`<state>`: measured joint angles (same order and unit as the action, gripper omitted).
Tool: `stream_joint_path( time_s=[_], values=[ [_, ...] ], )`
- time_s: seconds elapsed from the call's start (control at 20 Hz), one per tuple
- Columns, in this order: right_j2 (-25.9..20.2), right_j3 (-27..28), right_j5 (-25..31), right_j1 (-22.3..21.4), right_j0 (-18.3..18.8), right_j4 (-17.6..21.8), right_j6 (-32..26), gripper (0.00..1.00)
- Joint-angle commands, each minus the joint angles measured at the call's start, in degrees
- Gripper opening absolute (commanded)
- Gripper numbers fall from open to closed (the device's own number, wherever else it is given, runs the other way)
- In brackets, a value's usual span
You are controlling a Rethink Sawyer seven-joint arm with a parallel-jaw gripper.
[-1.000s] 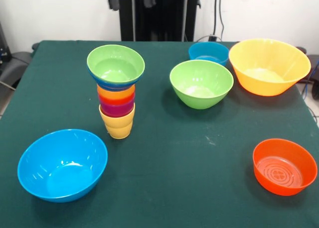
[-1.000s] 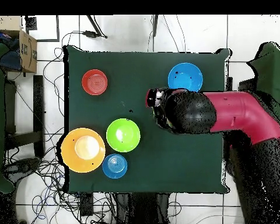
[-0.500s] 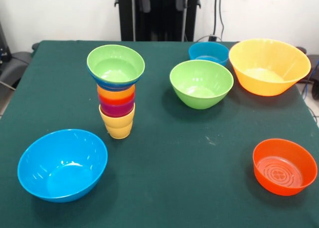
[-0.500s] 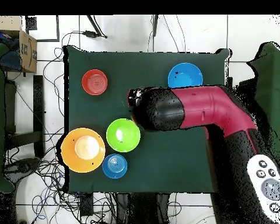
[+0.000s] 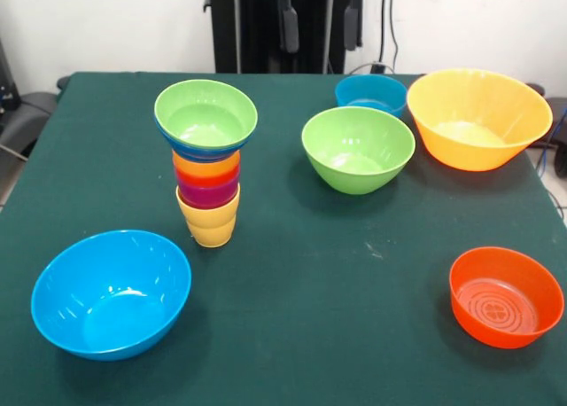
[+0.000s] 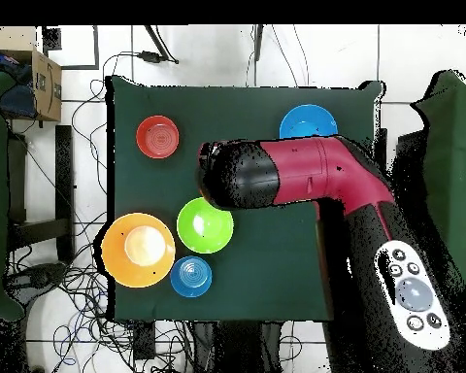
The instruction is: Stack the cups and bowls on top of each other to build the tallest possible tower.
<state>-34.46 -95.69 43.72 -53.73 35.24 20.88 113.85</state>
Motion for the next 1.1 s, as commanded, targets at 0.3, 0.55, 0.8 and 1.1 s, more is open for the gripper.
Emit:
stream_joint_path(
  time_s=[0.3,0.55,0.8,1.1],
  values=[
    [11.0,10.8,-4.2,11.2,-8.5,1.1,15.2,1.00],
    [15.0,13.2,-7.1,13.2,-11.6,0.9,18.8,1.00],
    [18.1,13.6,-12.3,15.5,-13.7,0.4,21.3,1.00],
    [19.7,16.1,-14.3,19.0,-16.3,-1.7,22.8,1.00]
  ],
)
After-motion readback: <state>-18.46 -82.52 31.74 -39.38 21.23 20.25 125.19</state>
